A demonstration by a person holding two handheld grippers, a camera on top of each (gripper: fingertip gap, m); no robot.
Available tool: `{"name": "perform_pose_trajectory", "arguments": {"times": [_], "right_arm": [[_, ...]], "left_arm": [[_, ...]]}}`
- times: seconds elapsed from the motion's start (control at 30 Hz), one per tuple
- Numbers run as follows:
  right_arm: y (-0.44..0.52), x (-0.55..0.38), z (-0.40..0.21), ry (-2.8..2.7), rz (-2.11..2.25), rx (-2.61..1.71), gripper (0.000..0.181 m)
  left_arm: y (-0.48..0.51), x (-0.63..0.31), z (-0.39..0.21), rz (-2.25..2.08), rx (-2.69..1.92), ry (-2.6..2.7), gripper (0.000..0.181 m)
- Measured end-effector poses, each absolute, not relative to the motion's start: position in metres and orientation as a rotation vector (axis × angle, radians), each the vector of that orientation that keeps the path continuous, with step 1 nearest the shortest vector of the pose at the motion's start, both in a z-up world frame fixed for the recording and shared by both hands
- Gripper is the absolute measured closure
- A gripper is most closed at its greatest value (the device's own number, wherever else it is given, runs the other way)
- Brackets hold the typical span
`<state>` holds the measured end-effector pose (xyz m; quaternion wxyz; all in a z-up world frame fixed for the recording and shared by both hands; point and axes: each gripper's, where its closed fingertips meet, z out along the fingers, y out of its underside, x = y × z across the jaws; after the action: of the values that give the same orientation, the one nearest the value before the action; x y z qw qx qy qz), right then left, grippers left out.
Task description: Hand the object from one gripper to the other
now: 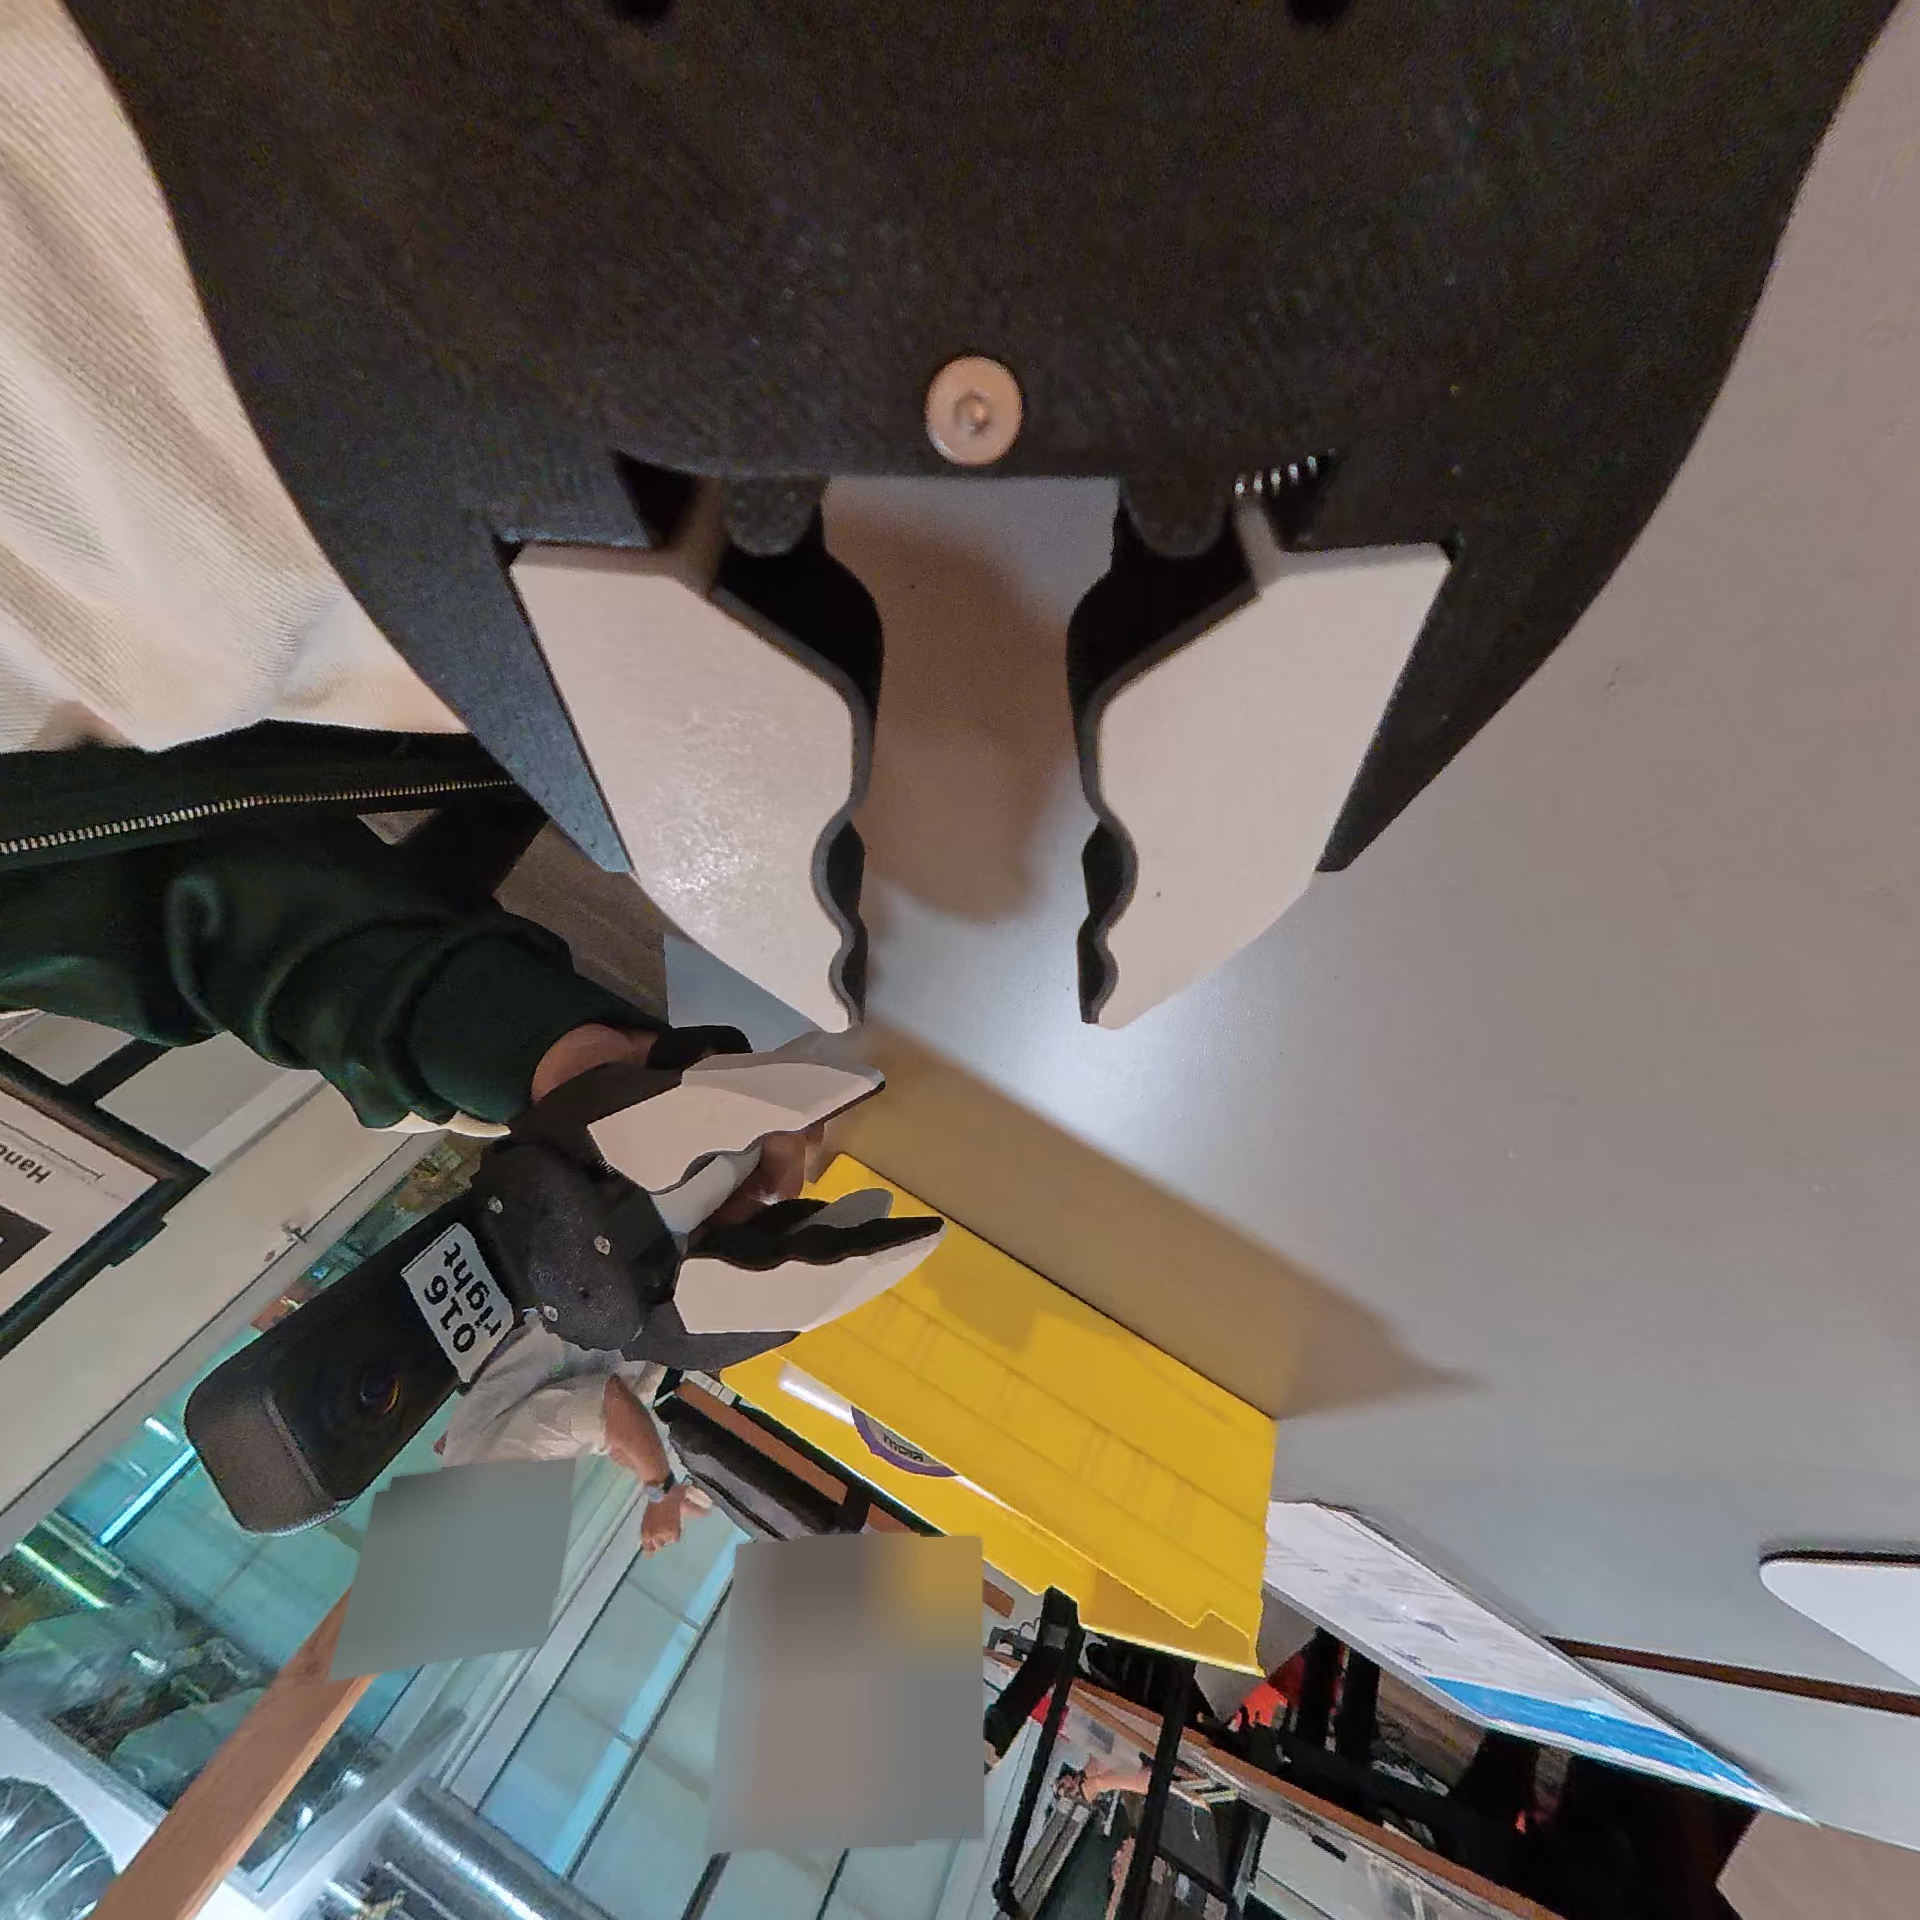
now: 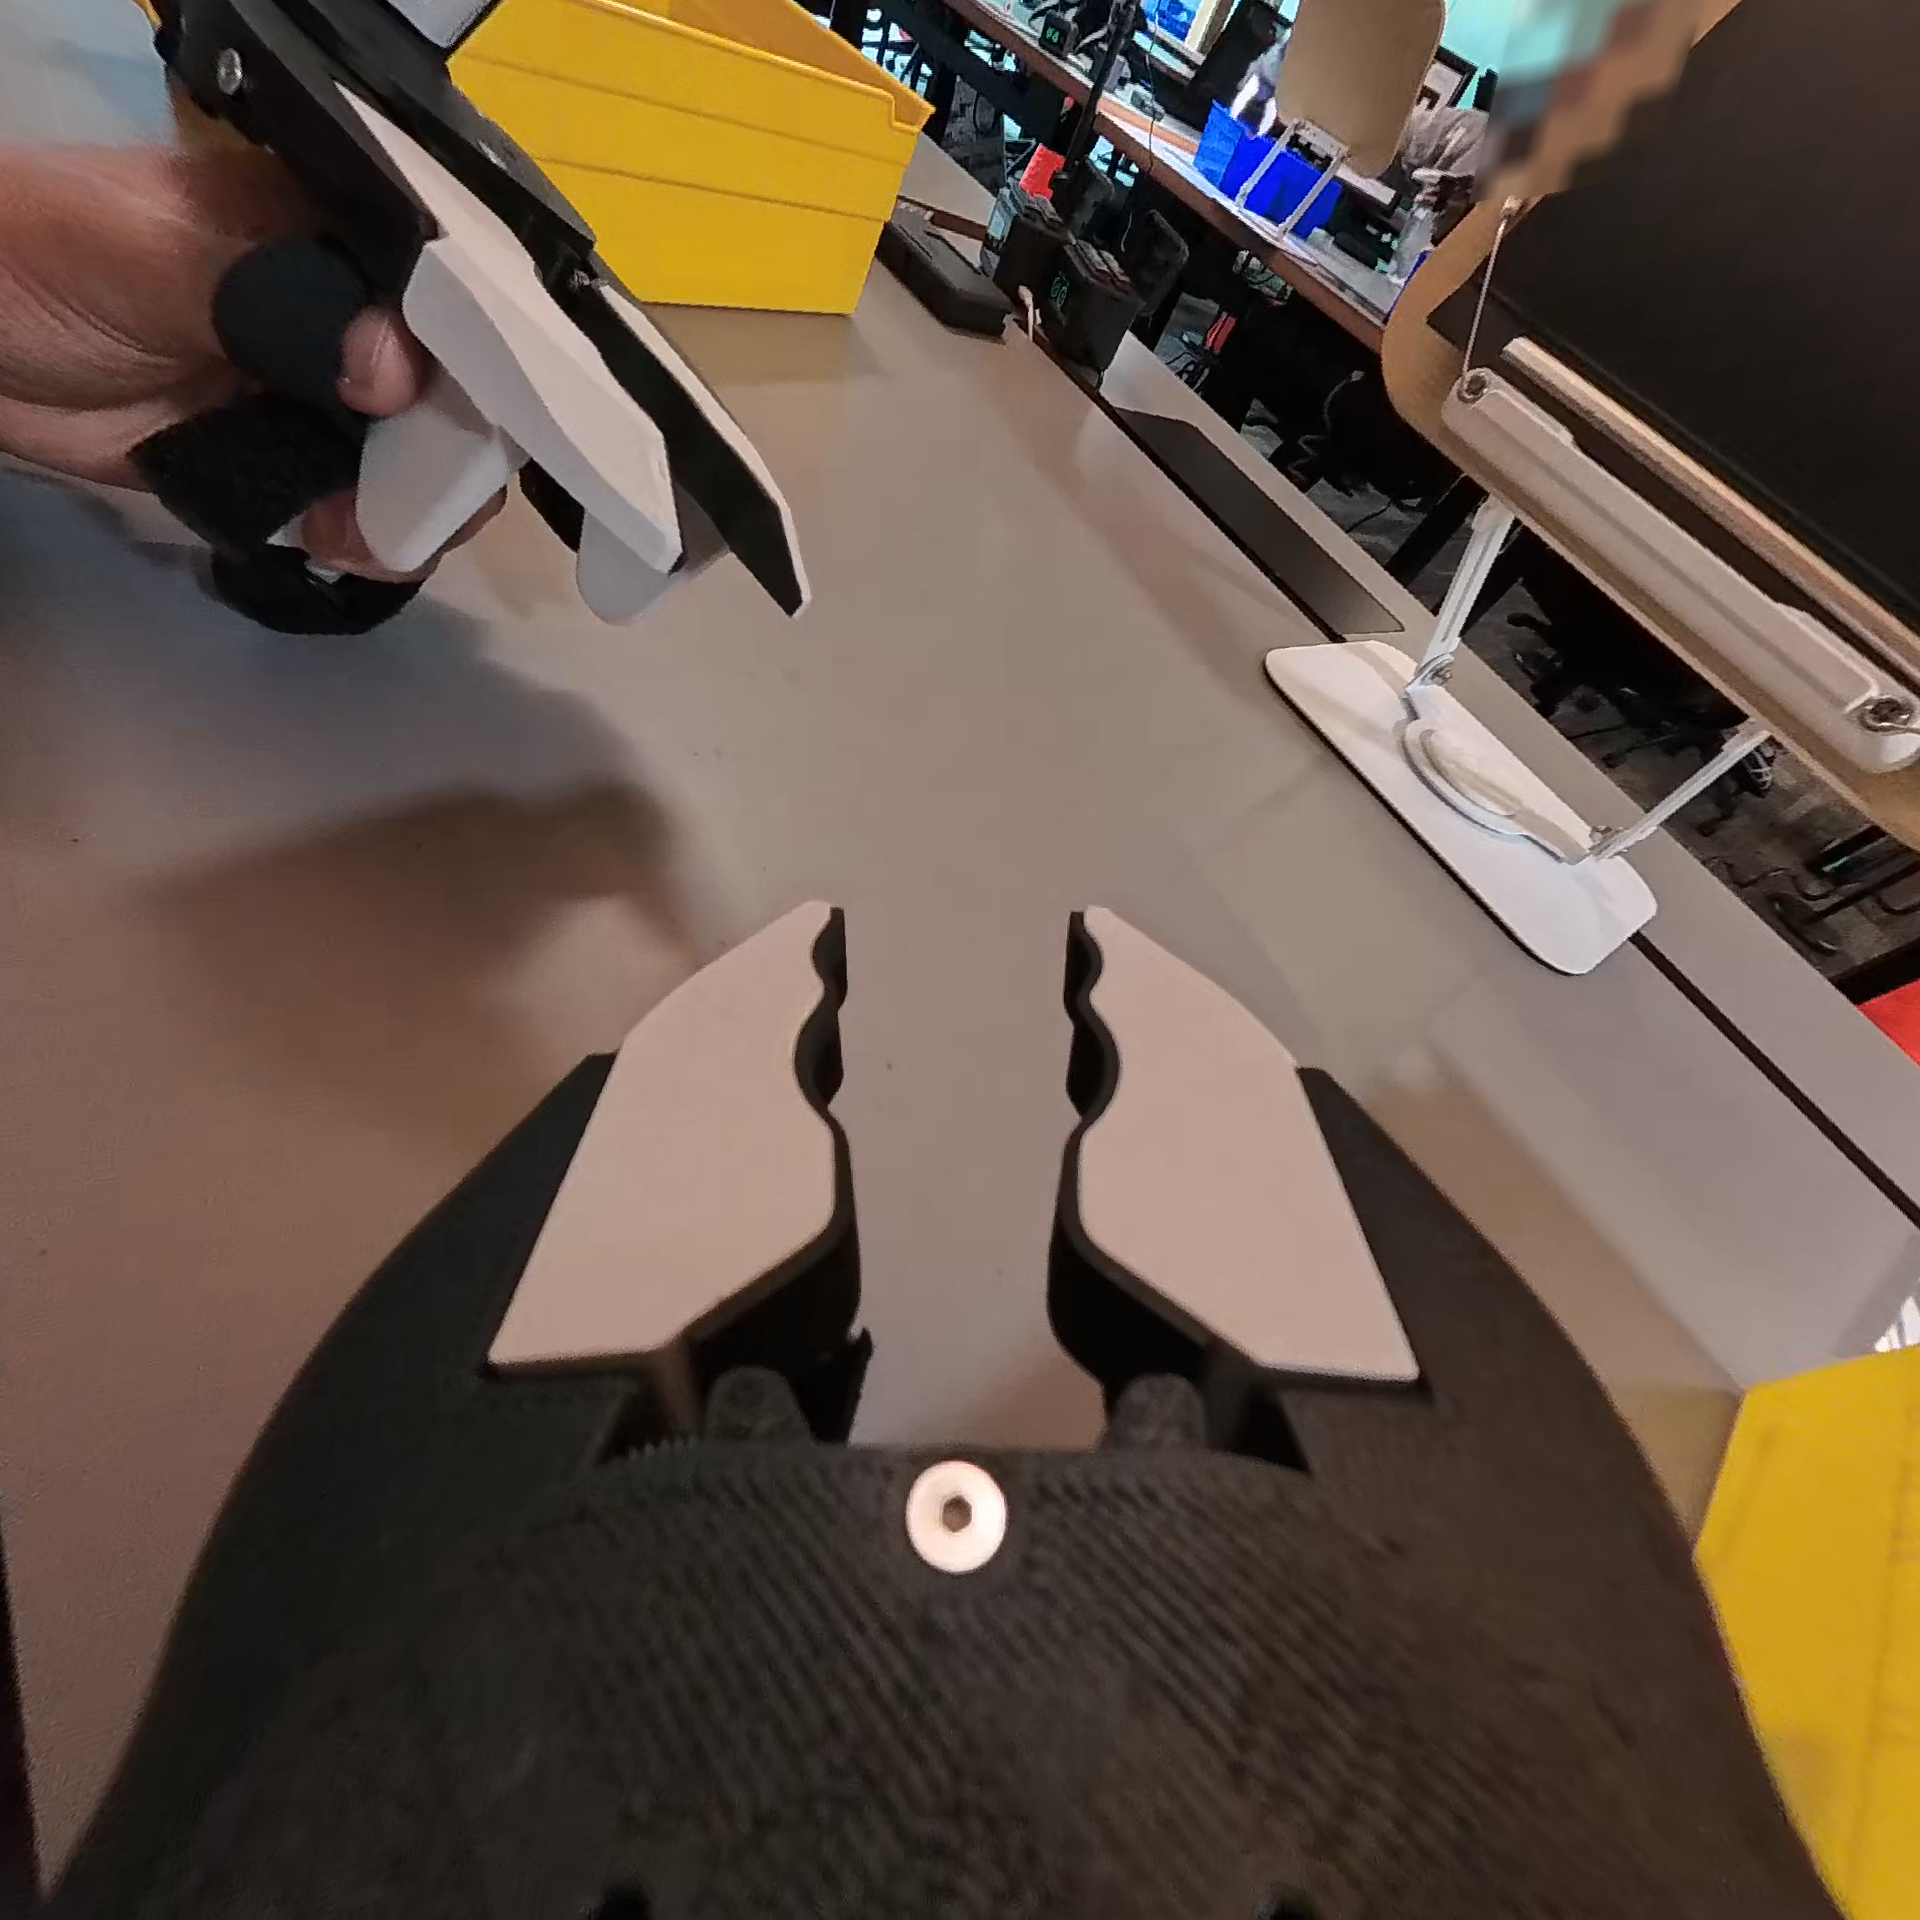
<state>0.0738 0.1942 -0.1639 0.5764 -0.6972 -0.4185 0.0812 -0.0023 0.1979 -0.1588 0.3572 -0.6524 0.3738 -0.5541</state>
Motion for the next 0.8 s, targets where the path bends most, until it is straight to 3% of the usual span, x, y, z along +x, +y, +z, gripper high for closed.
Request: {"name": "perform_pose_trajectory", "arguments": {"times": [0.4,0.5,0.67,0.8], "right_arm": [[0.194,0.073,-0.167,-0.987,0.189,-1.642,0.14],[0.194,0.073,-0.167,-0.989,0.188,-1.643,0.141],[0.193,0.072,-0.168,-0.995,0.194,-1.643,0.141],[0.193,0.073,-0.168,-0.994,0.195,-1.645,0.14]], "left_arm": [[0.204,-0.008,-0.155,-1.394,-1.702,0.937,0.14],[0.209,-0.027,-0.112,-1.46,-1.658,0.875,0.146],[0.253,-0.126,-0.016,-1.18,-1.633,0.703,0.145],[0.295,-0.245,-0.046,-0.67,-1.971,0.552,0.14]]}}
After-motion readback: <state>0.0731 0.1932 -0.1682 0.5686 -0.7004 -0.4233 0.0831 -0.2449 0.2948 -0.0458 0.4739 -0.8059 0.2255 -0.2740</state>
